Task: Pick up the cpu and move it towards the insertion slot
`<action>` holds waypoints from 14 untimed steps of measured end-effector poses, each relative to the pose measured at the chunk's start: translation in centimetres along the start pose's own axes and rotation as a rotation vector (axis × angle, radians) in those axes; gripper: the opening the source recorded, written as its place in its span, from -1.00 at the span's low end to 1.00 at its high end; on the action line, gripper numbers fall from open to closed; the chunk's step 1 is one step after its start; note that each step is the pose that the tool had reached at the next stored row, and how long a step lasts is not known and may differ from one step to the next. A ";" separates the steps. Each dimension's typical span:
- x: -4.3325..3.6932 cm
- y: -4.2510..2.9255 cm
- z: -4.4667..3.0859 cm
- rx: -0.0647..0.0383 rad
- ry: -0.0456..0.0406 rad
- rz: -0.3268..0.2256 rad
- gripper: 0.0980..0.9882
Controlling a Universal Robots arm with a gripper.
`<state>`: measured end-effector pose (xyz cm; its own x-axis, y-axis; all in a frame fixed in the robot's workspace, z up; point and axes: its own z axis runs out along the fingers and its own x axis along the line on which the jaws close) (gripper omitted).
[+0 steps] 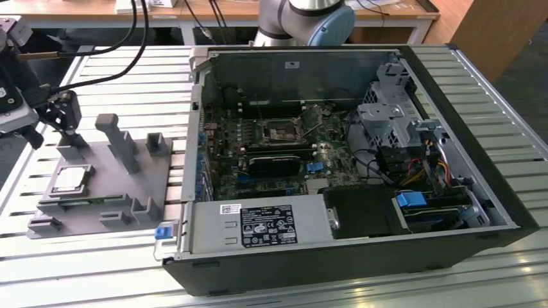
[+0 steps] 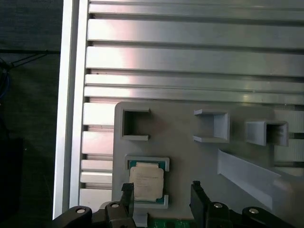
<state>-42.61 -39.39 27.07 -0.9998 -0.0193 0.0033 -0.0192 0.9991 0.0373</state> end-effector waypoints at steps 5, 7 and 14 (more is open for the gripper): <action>0.06 -0.02 0.46 0.000 0.0000 0.000 0.10; 0.09 -0.02 0.63 0.000 0.0001 0.000 0.10; 0.22 -0.04 1.21 0.000 0.0001 0.000 0.10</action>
<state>-42.83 -39.39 25.86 -0.9998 -0.0193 0.0034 -0.0191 0.9991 0.0372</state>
